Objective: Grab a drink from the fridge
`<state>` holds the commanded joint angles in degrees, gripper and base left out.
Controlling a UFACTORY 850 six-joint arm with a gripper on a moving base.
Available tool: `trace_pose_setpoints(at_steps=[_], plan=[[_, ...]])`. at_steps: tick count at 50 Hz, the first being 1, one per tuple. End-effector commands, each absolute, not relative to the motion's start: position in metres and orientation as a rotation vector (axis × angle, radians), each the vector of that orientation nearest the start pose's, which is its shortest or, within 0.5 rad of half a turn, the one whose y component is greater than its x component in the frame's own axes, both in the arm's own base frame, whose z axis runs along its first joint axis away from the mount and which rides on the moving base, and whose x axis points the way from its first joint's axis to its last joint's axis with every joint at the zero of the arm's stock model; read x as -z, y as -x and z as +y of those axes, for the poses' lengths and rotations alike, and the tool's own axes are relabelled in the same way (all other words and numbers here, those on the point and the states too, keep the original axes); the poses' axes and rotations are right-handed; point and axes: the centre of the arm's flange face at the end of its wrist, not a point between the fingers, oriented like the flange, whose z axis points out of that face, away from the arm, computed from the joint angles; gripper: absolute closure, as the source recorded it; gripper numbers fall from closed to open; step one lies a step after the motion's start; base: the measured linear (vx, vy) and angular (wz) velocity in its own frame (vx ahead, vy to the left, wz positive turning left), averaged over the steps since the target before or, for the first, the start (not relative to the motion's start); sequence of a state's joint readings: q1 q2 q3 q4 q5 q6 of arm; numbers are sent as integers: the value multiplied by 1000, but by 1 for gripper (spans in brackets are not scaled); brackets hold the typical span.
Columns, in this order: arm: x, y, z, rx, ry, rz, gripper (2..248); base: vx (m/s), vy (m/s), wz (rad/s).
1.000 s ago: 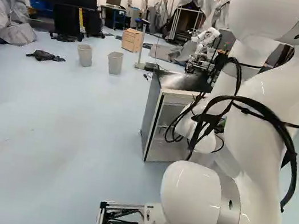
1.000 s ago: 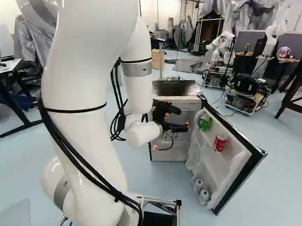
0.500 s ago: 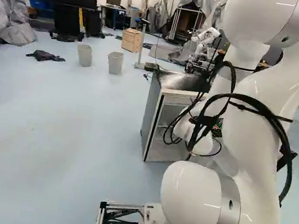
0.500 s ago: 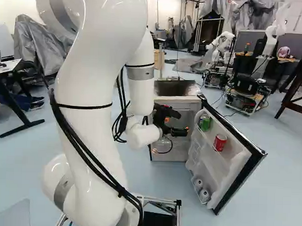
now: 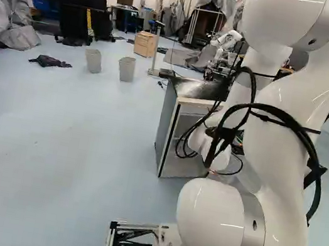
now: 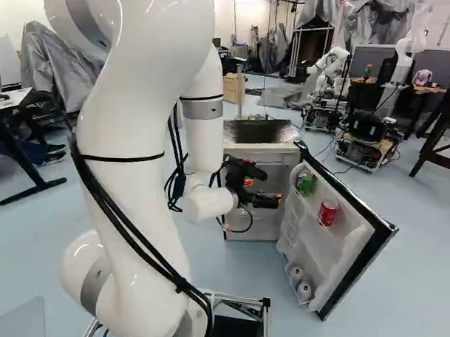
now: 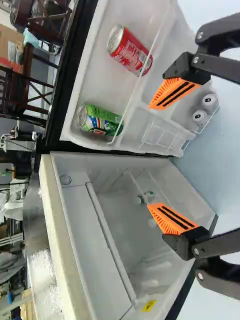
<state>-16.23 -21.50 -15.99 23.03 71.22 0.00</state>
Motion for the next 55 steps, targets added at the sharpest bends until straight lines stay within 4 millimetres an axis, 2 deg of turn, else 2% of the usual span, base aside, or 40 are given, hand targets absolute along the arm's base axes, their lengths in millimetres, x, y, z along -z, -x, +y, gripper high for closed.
trace_pose_setpoints(at_steps=[41, 55], plan=[[-254, -280, -144, 1823, 2866, 1647, 3, 0, 0, 0], [-253, -282, -151, 1822, 2841, 1774, 3, 0, 0, 0]])
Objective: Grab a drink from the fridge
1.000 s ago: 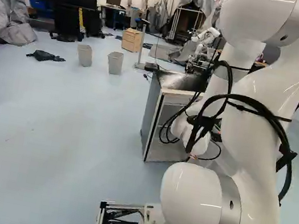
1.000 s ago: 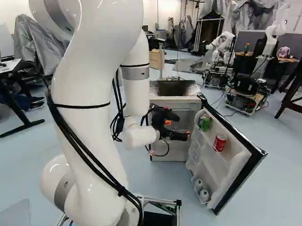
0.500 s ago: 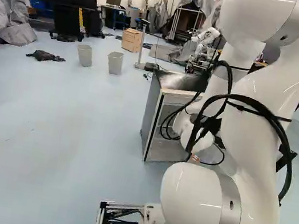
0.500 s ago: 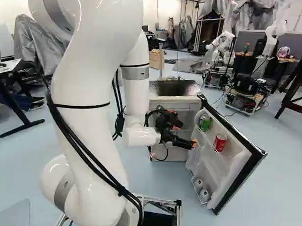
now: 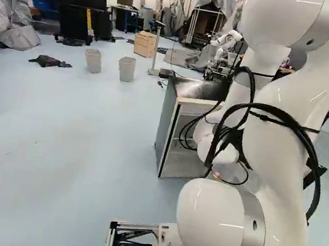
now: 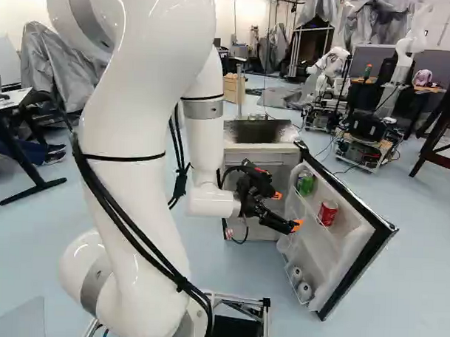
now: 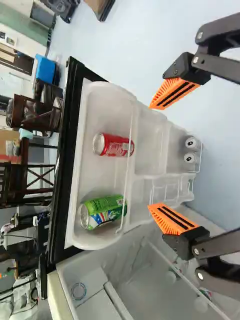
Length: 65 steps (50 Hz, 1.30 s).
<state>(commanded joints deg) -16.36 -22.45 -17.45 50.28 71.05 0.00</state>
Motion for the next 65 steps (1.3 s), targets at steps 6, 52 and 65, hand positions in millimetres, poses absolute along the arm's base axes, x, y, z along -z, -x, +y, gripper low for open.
trace_pose_setpoints(at_steps=[6, 52, 65], plan=[[-253, -285, -154, -1181, -1832, -1157, 3, 0, 0, 0], [-248, -313, -189, -1183, -1751, -1224, 3, 0, 0, 0], [-247, -319, -201, -1181, -1725, -1244, 3, 0, 0, 0]])
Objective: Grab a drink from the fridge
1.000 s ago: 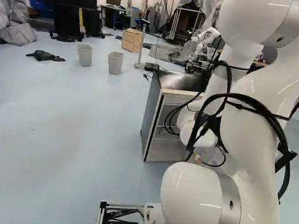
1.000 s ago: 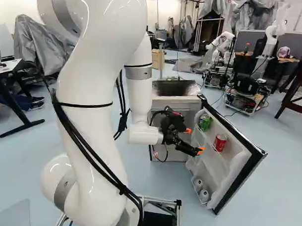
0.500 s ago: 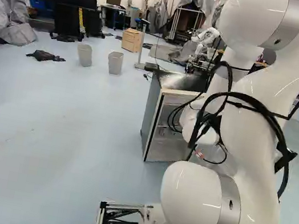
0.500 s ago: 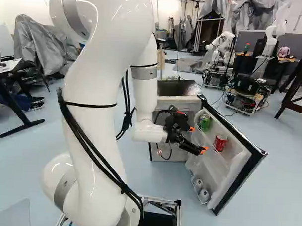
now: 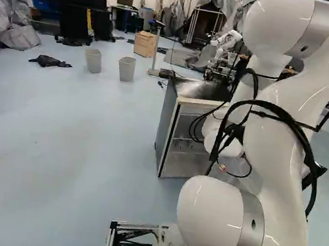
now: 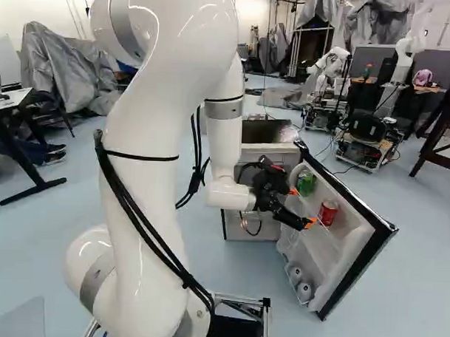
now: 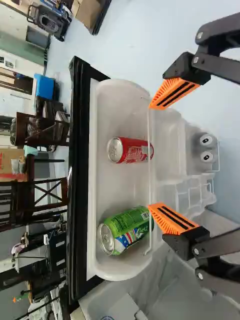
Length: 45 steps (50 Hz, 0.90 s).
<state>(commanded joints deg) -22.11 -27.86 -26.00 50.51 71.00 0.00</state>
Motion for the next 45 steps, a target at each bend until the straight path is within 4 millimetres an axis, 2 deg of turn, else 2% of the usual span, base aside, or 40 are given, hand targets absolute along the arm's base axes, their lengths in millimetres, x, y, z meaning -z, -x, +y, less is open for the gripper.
trace_pose_setpoints(at_steps=[19, 32, 45], plan=[[-241, -325, -214, -1138, -1733, -1302, 3, 0, 0, 0], [-237, -325, -214, -1104, -1765, -1333, 3, 0, 0, 0], [-245, -322, -211, -1092, -1792, -1370, 3, 0, 0, 0]])
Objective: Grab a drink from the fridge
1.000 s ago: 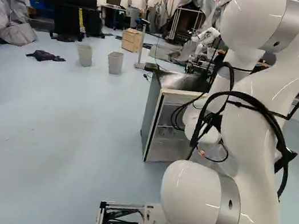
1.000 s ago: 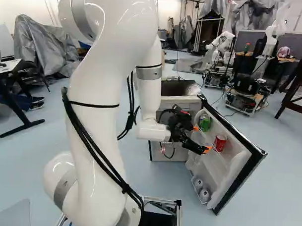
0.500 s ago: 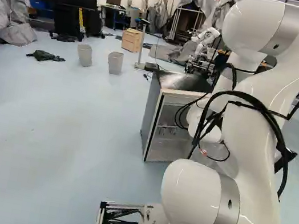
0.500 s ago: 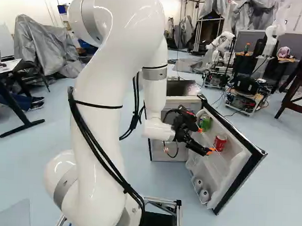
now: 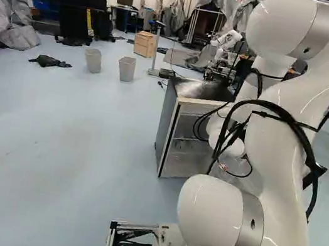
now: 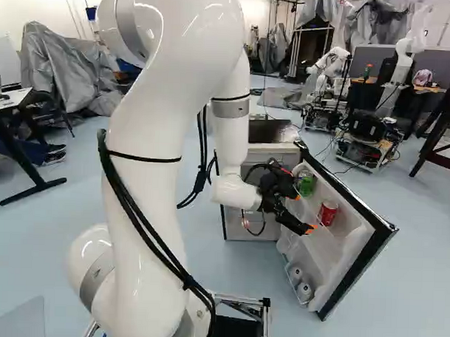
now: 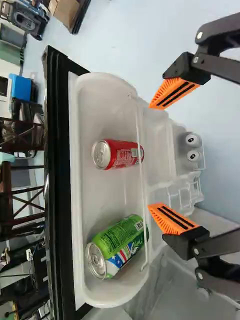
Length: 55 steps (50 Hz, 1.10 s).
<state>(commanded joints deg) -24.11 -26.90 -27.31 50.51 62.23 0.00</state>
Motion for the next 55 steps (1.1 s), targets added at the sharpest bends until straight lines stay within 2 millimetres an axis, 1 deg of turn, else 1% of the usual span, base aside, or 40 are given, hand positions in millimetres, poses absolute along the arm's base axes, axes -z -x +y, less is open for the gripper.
trace_pose_setpoints(at_steps=[10, 31, 44, 55], plan=[[-251, -320, -209, -1078, -1819, -1404, 3, 0, 0, 0], [-245, -320, -203, -1014, -1922, -1440, 3, 0, 0, 0], [-245, -321, -202, -1010, -1935, -1438, 3, 0, 0, 0], [-254, -319, -202, -1033, -1925, -1442, 3, 0, 0, 0]])
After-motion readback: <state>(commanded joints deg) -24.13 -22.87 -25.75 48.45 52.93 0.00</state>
